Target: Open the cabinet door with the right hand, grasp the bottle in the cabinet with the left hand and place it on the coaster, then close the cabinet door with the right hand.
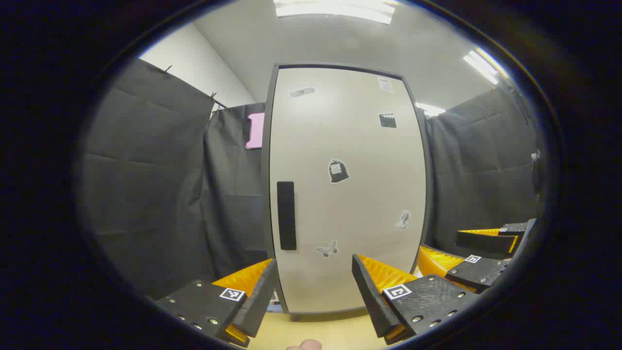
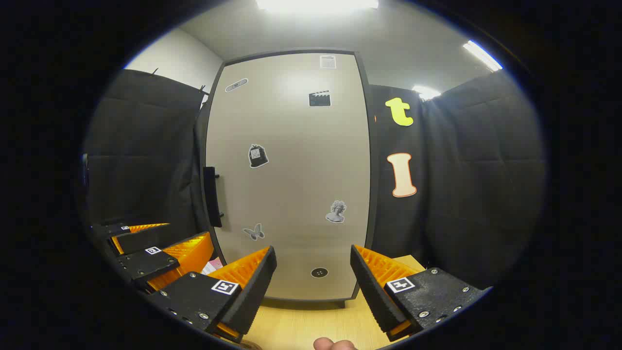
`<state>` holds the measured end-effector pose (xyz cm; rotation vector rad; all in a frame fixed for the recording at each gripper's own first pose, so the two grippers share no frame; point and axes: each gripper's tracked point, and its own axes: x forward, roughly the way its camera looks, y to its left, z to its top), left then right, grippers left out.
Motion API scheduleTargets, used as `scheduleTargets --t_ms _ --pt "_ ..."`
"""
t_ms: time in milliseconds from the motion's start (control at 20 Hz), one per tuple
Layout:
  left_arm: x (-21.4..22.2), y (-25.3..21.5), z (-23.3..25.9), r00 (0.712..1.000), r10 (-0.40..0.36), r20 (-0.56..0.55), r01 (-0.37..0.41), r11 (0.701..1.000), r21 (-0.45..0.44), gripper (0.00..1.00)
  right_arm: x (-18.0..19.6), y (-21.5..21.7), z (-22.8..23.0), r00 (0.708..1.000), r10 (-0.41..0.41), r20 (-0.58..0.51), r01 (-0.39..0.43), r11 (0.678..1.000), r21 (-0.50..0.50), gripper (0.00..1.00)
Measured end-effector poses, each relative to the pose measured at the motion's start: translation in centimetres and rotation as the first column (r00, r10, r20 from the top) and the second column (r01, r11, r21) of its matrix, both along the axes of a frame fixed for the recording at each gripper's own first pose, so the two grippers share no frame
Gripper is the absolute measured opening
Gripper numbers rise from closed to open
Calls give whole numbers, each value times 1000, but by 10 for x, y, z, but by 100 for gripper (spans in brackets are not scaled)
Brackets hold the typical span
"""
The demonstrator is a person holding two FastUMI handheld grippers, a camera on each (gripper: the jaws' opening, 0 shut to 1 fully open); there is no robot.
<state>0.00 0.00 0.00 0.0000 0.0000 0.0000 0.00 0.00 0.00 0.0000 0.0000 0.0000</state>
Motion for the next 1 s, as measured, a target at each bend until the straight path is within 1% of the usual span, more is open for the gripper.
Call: scheduleTargets --t_ms 500,800,1000 --pt "11 8 4 1000 16 3 -16 1000 5 92 4 3 8 1000 5 10 -5 1000 4 95" --pt "13 11 5 1000 18 -5 -18 1000 -19 92 6 8 10 1000 15 12 -15 1000 -4 95" --pt "12 4 7 1000 0 2 0 1000 -1 92 9 10 5 1000 24 -7 -24 1000 2 95"
